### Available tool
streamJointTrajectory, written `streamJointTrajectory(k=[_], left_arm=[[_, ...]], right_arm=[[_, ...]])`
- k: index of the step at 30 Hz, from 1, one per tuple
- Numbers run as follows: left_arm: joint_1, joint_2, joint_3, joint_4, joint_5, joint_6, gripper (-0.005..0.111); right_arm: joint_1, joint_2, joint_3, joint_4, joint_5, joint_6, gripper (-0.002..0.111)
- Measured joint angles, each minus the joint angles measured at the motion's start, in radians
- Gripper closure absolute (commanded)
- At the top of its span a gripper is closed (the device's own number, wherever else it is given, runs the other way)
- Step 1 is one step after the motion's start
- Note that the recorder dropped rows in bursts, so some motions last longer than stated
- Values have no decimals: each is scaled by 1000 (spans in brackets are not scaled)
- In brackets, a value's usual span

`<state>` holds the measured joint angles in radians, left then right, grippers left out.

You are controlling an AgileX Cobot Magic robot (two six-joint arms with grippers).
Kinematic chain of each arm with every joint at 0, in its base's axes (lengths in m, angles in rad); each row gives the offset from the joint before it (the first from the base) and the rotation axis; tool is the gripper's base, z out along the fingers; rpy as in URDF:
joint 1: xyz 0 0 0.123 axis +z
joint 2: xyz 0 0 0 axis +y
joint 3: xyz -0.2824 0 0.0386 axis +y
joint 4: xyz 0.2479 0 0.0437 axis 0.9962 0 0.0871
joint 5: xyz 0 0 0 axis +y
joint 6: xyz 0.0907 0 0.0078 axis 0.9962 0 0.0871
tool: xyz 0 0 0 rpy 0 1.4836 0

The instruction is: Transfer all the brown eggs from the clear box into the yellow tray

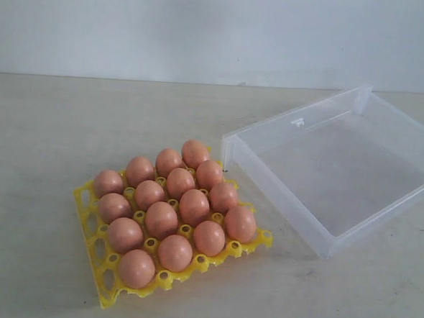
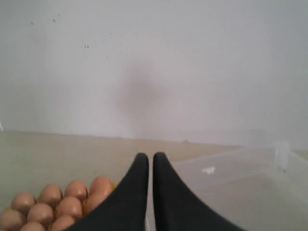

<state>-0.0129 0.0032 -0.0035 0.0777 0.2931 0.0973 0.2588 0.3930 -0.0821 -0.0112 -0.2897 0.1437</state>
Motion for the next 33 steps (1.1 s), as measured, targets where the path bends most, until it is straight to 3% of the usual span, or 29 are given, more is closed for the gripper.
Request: streamJointTrajectory(k=[22,30,33], left_arm=[[0,0,0,0,0,0,103],[0,0,0,0,0,0,103],[0,0,0,0,0,0,103]], right_arm=[[0,62,52,22,46,7,108],[-98,-151,52,26,130,-122,108],[-144,-272,52,27,245,-157,108]])
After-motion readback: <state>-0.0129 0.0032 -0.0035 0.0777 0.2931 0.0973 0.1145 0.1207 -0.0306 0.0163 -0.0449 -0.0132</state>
